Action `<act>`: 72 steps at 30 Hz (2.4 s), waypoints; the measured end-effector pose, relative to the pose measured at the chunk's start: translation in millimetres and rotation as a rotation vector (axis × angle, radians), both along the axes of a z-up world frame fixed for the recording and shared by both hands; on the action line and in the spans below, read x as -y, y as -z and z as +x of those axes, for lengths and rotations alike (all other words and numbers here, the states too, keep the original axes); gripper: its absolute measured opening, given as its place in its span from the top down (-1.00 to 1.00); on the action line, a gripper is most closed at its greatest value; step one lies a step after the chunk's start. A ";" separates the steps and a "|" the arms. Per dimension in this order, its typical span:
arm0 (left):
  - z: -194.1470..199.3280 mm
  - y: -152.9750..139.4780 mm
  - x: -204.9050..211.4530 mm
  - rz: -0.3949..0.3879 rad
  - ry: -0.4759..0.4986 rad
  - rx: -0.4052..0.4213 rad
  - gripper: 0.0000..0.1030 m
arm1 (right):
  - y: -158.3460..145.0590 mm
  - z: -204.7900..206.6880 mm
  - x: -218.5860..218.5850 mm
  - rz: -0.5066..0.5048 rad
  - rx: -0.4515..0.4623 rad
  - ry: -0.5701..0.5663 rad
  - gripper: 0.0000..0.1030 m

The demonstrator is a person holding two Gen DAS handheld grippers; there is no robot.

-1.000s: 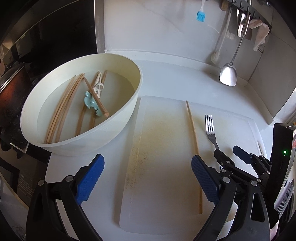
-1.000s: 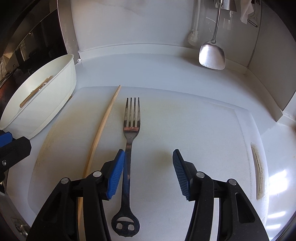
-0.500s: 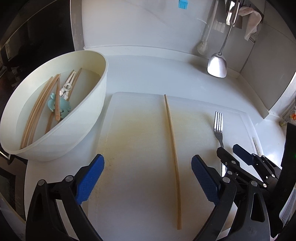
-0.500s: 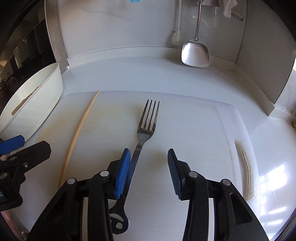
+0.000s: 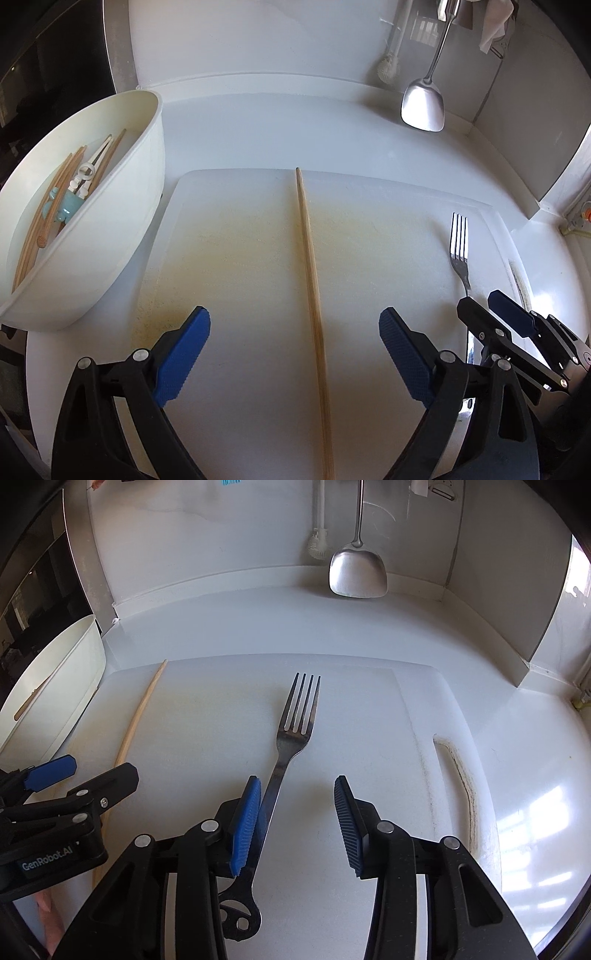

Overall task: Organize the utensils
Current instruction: 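Lower the left gripper onto the last wooden chopstick while the right gripper grasps the metal fork, then lift the held chopstick and fork and carry them over the basin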

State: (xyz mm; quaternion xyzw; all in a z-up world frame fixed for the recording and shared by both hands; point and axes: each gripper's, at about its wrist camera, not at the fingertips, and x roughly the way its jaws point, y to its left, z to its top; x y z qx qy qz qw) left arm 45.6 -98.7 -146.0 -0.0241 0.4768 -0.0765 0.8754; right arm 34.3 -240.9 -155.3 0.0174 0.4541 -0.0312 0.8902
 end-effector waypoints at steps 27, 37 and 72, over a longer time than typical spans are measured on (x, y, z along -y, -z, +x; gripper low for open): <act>-1.6 -1.4 8.3 0.031 0.061 0.052 0.86 | 1.2 3.2 -16.0 -0.037 0.031 -0.037 0.79; -10.2 -10.4 -3.5 -0.023 0.054 0.044 0.86 | -5.9 -7.9 -12.8 0.011 0.067 -0.036 0.87; -36.8 -126.8 -190.3 -0.039 -0.284 0.187 0.86 | -127.8 28.8 -163.4 0.189 0.239 -0.355 0.87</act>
